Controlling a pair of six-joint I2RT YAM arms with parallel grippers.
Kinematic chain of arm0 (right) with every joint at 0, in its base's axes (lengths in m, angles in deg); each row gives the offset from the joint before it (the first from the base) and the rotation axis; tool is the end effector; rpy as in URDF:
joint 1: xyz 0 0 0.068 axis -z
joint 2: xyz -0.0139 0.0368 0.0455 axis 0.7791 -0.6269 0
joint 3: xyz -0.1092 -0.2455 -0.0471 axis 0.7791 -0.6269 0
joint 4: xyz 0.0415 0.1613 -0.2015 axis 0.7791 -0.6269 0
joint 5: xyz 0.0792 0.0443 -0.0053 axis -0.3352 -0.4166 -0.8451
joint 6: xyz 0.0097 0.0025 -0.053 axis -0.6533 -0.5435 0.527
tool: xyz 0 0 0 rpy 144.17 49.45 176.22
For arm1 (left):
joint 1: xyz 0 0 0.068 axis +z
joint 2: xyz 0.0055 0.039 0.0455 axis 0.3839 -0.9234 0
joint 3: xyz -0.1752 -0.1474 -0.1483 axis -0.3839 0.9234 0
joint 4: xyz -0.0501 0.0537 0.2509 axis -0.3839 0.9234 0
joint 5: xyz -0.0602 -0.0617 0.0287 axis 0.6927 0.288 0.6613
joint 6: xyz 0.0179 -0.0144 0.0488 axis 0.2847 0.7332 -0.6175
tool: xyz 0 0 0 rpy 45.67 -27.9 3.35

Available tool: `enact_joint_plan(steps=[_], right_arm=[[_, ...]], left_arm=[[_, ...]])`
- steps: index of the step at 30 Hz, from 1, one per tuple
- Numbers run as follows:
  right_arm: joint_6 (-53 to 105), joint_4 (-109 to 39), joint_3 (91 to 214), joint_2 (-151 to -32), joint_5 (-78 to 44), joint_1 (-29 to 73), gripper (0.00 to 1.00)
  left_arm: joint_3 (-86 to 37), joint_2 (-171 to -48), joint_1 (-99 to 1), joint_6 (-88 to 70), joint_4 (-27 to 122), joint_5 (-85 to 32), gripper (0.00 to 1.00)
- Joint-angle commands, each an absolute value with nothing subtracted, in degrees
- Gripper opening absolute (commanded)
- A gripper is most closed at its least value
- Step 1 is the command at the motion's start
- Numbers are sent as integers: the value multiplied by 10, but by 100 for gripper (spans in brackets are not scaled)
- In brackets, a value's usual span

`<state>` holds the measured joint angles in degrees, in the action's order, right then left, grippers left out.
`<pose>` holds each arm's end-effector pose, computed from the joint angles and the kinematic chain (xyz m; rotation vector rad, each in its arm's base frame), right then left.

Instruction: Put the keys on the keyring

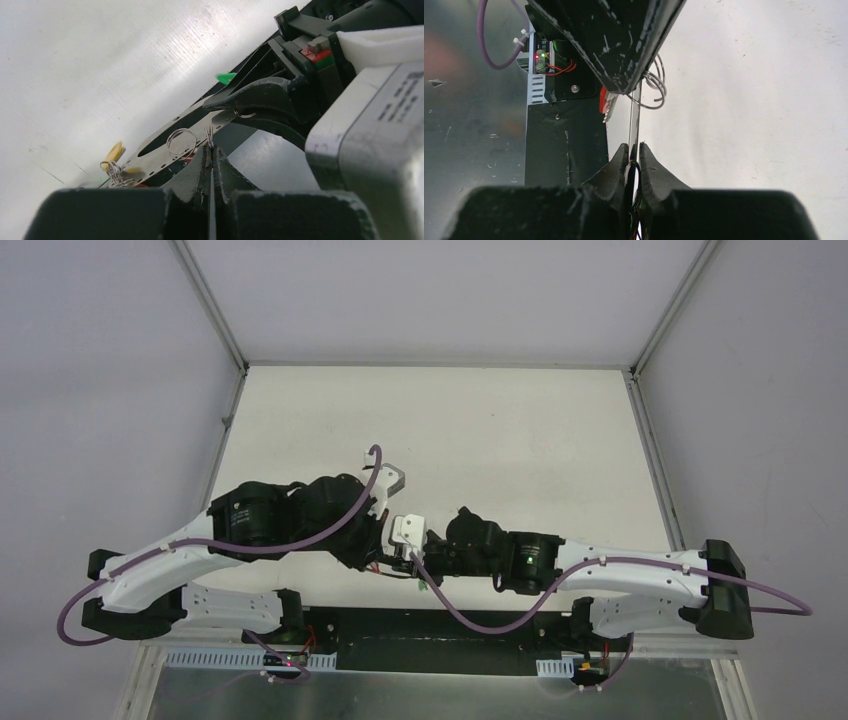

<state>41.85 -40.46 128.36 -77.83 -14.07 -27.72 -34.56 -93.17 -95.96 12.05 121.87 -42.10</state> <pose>0.0499 0.2679 0.3050 -1.4711 1.4455 0.8559 0.0492 -0.1485 0.4097 0.8217 2.3982 -0.6558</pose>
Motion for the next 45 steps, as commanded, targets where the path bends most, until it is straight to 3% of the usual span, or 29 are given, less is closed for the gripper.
enact_joint_plan(steps=[1, 12, 45], right_arm=[[428, -414, 1321, -784, -101, -285, 0], [410, -415, 1325, -782, -52, -286, 0], [430, -372, 1298, -762, -92, -286, 0]], left_arm=[[-375, -944, -955, 140, 1232, -424, 0], [-366, -958, -955, 166, 1240, -413, 0], [-334, -943, -955, 136, 1169, -347, 0]])
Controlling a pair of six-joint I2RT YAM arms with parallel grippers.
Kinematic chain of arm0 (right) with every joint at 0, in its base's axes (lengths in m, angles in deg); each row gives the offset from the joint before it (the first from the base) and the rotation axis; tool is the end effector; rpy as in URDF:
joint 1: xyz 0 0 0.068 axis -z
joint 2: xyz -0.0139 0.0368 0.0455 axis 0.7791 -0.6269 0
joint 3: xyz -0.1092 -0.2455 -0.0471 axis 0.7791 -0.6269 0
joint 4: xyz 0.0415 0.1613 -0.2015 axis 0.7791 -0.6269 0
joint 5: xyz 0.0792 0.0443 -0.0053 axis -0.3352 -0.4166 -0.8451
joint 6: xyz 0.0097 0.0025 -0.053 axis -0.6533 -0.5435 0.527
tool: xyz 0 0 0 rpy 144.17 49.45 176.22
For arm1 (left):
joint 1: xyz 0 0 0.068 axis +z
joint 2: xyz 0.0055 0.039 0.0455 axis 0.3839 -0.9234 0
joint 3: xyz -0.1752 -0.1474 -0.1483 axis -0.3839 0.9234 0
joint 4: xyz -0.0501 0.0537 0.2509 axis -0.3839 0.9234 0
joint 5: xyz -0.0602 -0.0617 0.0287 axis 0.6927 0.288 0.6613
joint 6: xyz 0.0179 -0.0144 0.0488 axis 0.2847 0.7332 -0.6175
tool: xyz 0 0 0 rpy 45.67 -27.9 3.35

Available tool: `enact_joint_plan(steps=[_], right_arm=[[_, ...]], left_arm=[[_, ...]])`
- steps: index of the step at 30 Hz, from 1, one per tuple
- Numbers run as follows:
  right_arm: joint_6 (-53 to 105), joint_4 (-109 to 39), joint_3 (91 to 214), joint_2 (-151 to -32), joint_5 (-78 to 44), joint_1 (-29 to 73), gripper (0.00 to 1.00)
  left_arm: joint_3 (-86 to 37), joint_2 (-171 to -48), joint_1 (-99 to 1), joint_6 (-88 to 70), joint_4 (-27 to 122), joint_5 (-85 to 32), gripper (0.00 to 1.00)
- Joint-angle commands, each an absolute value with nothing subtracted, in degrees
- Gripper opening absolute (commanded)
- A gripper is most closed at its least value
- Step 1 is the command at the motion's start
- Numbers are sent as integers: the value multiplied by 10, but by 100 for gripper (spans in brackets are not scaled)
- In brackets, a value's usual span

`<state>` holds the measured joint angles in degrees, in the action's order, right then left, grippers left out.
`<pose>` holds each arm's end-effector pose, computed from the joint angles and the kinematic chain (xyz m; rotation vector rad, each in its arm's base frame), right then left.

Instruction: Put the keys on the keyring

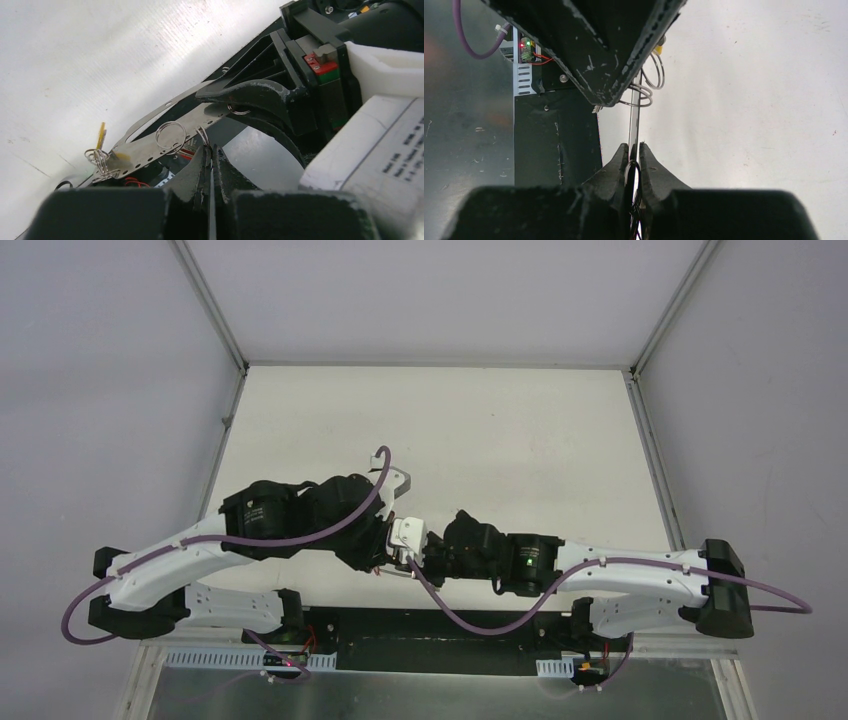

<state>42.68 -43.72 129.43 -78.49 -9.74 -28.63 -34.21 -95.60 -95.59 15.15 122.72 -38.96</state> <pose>0.0484 0.2690 0.3029 -1.4801 1.4843 0.7634 0.0517 -0.1599 0.4009 0.8046 2.4994 -0.6623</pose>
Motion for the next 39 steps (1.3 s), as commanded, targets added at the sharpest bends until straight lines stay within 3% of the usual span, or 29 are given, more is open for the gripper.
enact_joint_plan(steps=[1, 39], right_arm=[[429, -370, 1298, -761, -92, -286, 0], [400, -389, 1315, -768, -32, -286, 0]], left_arm=[[-329, -938, -956, 134, 1161, -347, 0], [-281, -873, -955, 198, 1205, -310, 0]])
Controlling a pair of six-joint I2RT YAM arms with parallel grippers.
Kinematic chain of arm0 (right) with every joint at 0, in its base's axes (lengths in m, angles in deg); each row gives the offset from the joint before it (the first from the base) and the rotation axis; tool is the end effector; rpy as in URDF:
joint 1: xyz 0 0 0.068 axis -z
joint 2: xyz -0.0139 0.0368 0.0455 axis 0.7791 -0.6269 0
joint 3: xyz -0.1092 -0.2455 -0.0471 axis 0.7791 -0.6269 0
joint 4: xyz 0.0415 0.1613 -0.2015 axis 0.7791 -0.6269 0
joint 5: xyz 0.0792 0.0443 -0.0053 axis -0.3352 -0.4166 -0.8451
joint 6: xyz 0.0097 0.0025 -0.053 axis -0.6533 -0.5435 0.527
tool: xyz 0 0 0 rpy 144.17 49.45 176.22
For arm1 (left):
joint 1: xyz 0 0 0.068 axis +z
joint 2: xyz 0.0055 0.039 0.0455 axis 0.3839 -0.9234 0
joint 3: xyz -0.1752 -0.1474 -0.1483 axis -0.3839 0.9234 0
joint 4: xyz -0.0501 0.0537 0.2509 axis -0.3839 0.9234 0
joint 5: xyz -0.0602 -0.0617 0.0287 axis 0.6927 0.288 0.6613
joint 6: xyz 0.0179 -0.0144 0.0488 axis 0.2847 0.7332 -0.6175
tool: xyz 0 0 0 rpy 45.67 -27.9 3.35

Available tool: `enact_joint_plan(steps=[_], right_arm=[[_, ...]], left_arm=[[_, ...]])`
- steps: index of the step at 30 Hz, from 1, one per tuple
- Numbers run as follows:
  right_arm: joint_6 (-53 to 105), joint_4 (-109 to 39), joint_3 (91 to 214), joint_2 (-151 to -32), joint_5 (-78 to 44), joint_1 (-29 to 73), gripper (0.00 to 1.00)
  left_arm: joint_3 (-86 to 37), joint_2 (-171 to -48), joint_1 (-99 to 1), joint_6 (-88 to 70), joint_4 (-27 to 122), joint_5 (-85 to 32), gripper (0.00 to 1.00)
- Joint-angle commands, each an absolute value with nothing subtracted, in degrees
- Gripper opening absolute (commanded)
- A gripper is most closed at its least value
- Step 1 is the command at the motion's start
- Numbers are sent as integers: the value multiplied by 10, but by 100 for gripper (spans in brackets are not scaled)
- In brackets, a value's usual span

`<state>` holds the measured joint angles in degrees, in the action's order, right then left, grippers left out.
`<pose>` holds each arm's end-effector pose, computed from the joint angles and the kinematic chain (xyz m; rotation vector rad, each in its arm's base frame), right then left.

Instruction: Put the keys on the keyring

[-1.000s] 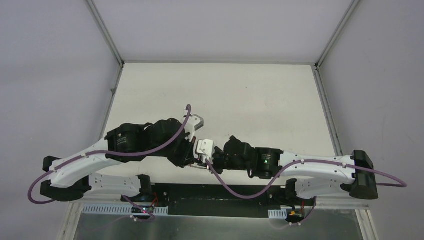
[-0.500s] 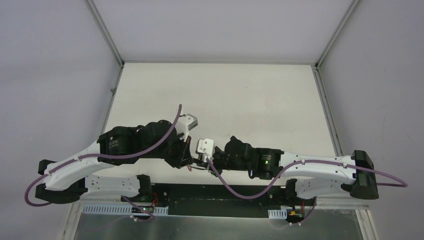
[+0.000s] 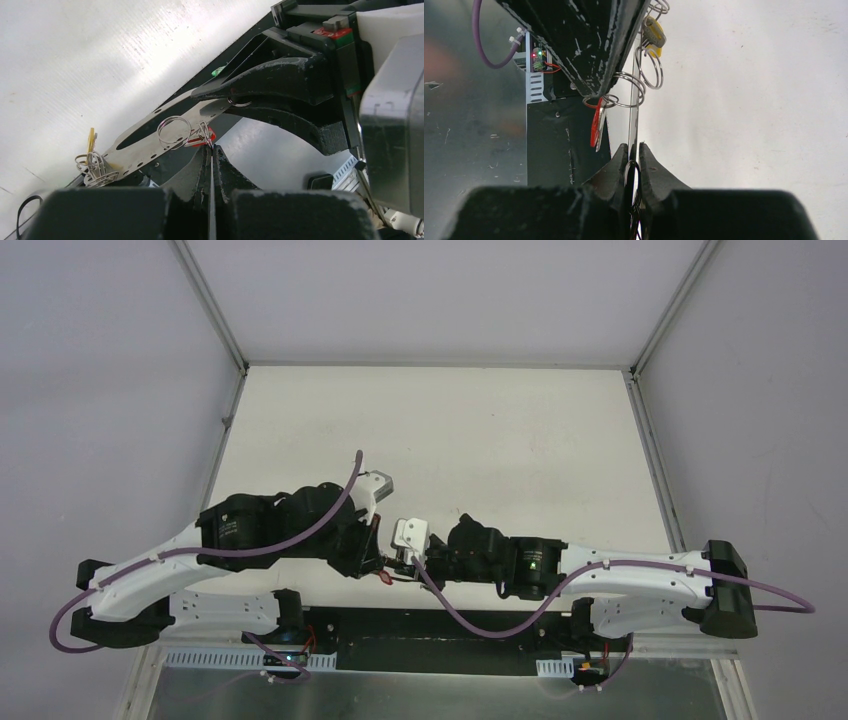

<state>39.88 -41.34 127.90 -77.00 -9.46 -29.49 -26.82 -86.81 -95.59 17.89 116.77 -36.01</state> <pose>0.0438 0.2651 0.3042 -1.4300 1.4882 0.8174 0.0421 -0.1348 0.3930 0.7435 2.4440 -0.8496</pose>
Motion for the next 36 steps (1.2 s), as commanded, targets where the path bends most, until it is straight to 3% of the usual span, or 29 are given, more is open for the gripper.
enact_joint_plan(steps=[1, 13, 27, 32, 36], right_arm=[[402, -392, 1317, -768, -28, -286, 0], [420, -386, 1314, -766, -45, -286, 2], [423, -330, 1276, -711, -112, -286, 58], [435, -282, 1244, -678, -199, -285, 65], [437, -260, 1227, -662, -253, -285, 61]], left_arm=[[-282, -875, -955, 200, 1208, -309, 0], [-283, -872, -955, 207, 1232, -313, 0], [-288, -884, -955, 82, 1173, -310, 0], [-282, -868, -955, 16, 1140, -306, 0], [-281, -857, -955, -19, 1127, -300, 0]])
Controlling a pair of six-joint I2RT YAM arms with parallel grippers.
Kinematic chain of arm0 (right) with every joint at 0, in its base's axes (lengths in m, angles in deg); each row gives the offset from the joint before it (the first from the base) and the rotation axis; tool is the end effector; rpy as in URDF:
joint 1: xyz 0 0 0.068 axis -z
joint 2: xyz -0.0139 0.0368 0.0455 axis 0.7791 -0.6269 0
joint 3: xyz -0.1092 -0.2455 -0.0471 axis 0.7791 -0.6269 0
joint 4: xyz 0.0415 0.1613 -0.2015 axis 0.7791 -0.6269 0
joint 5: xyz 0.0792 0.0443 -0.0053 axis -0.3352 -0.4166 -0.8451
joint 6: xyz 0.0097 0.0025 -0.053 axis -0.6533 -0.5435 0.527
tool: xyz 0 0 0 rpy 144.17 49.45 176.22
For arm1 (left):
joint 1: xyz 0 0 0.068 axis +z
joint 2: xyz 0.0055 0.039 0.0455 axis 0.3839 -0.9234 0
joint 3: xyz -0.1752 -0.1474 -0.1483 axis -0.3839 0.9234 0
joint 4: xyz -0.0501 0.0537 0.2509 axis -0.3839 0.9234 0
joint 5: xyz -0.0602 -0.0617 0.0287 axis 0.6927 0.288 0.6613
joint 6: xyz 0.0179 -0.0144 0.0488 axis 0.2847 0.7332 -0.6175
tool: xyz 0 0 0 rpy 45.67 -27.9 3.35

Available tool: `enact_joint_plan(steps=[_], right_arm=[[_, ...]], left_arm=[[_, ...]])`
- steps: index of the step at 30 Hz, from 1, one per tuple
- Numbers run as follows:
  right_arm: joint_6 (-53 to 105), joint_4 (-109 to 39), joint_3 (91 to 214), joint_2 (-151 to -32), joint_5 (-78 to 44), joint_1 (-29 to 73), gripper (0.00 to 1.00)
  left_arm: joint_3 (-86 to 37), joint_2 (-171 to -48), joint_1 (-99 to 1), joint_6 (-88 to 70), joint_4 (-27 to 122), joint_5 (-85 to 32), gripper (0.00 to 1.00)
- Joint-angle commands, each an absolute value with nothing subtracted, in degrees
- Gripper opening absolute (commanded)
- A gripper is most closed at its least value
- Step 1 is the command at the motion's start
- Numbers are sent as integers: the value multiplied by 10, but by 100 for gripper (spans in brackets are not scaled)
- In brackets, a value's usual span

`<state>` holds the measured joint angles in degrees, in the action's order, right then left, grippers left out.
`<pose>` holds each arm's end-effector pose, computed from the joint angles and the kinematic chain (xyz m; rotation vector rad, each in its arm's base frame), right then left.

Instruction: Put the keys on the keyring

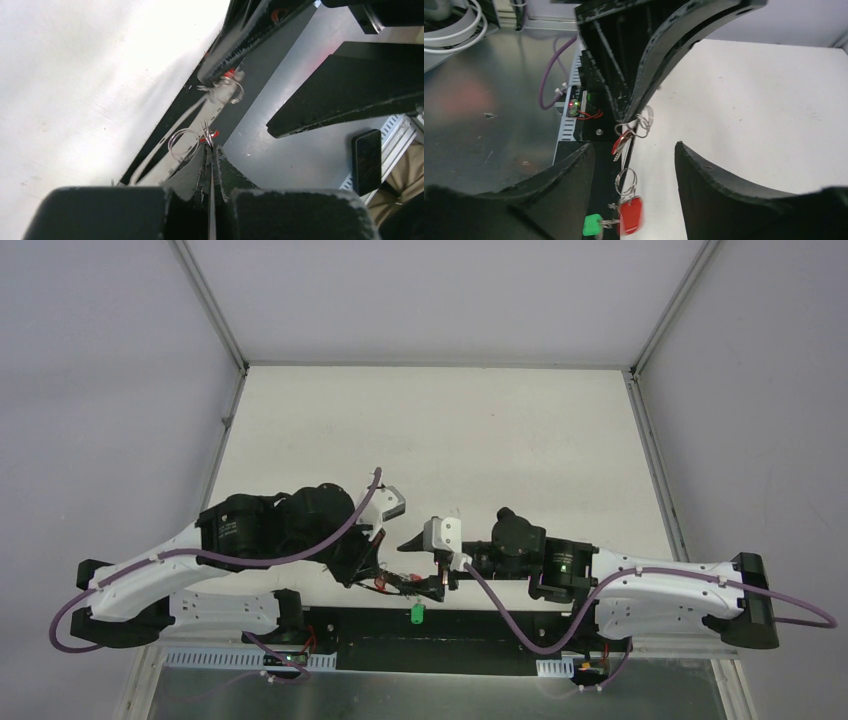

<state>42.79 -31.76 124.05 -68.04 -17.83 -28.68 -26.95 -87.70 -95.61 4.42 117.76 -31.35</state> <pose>0.0372 0.2363 0.3346 -1.3638 1.2058 1.0080 0.0401 -0.1383 0.3905 1.0713 2.3407 -0.8116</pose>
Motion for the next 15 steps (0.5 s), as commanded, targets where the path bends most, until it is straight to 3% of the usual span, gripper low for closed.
enact_joint_plan(steps=[1, 6, 15], right_arm=[[436, -255, 1225, -660, -262, -284, 58], [429, -249, 1231, -663, -276, -279, 37], [423, -247, 1242, -667, -286, -269, 33]], left_arm=[[-281, -856, -956, -25, 1126, -298, 0], [-282, -852, -955, -47, 1122, -283, 0], [-278, -854, -956, -96, 1119, -245, 0]])
